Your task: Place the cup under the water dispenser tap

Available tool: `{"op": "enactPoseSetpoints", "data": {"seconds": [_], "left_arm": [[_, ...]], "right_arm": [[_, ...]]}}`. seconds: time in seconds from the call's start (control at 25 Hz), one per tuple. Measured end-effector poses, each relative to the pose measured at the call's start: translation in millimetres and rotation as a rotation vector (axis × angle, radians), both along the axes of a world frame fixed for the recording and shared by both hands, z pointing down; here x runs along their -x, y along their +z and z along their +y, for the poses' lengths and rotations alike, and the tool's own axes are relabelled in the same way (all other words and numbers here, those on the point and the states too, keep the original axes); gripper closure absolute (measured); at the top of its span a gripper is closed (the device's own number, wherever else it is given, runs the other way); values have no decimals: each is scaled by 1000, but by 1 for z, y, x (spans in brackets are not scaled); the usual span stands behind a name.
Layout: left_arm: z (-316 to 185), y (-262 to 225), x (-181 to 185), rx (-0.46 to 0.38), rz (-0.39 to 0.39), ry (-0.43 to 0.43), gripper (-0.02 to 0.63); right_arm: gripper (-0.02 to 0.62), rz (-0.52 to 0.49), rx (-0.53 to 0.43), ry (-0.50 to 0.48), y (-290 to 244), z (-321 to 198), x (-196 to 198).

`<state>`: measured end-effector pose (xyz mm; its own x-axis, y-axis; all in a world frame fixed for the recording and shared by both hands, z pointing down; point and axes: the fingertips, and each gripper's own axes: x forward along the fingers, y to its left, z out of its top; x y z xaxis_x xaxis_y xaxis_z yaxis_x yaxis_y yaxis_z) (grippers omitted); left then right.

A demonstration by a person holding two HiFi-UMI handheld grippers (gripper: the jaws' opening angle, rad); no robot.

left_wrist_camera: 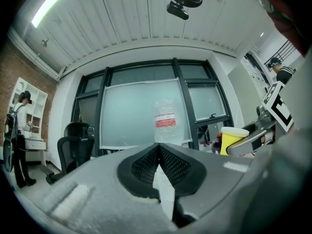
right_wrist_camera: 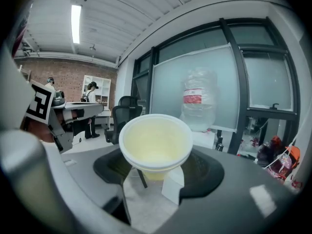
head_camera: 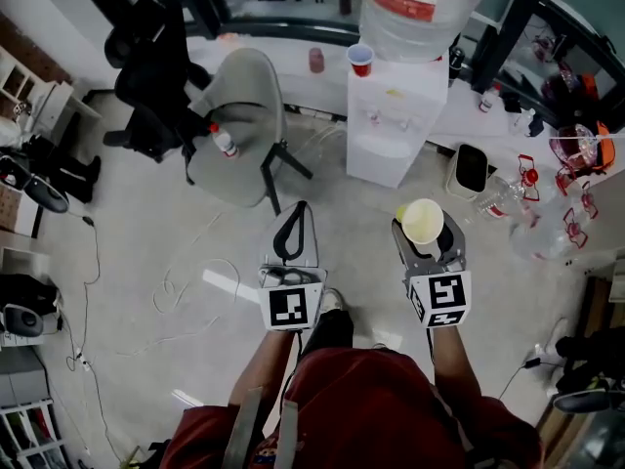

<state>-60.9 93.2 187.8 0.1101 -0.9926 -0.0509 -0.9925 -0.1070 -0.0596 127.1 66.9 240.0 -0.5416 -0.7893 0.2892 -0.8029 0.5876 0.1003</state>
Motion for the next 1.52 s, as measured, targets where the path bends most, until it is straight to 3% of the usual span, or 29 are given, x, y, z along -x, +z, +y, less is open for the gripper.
{"op": "enactPoseSetpoints", "data": {"seconds": [0.28, 0.52, 1.0, 1.52], "left_arm": [[-50, 12, 53, 8, 15, 0, 600], [-84, 31, 72, 28, 28, 22, 600], [-156, 97, 63, 84, 4, -25, 600], [-222, 236, 48, 192, 11, -76, 600]], "right_arm": [[311, 25, 13, 4, 8, -48, 50], [311, 35, 34, 25, 24, -77, 71], [311, 35, 129, -3, 110, -151, 66], [311, 80, 235, -45, 260, -240, 67]]}}
